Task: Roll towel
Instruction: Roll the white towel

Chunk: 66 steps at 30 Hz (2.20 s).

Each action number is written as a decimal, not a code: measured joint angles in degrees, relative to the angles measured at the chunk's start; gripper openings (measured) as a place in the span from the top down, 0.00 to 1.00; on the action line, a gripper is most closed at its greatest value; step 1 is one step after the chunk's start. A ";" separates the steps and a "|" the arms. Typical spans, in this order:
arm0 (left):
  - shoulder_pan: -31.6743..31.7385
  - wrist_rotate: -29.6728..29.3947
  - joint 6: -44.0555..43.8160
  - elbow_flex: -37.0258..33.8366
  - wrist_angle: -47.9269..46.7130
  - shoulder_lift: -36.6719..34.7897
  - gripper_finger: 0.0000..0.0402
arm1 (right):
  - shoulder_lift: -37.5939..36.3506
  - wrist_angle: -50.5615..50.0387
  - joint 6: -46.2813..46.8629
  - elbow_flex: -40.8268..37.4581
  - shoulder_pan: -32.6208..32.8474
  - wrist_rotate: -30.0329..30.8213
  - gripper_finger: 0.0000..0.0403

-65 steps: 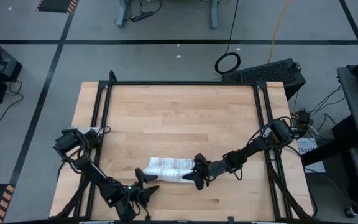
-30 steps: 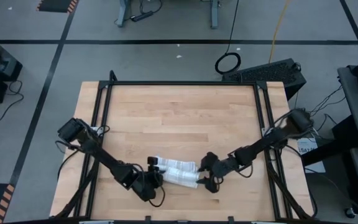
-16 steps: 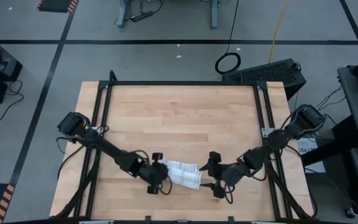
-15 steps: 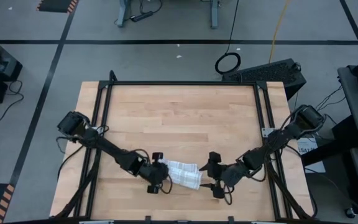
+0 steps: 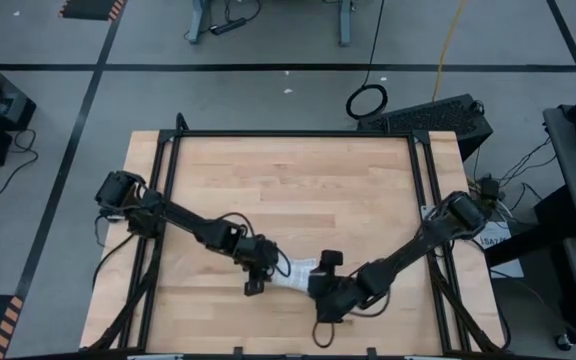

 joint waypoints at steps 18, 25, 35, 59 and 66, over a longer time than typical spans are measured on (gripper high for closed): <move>2.56 5.86 3.93 -0.11 1.35 -0.22 0.49 | 5.13 -4.43 4.53 3.86 -3.63 -6.09 0.26; 4.12 5.53 8.66 -0.26 -0.06 -6.57 0.28 | 5.13 -4.67 4.88 3.66 -3.96 -7.25 0.26; -2.53 -2.60 22.21 -2.72 11.43 -18.16 0.25 | 5.13 -4.73 5.71 3.57 -4.59 -8.15 0.26; -6.74 -20.93 19.95 -28.46 54.38 -6.94 0.97 | 5.15 -3.66 3.79 3.53 -4.55 -9.27 0.26; -5.68 -20.91 15.85 -30.27 59.39 -3.30 0.99 | 4.65 -3.89 3.70 3.49 -4.53 -9.29 0.26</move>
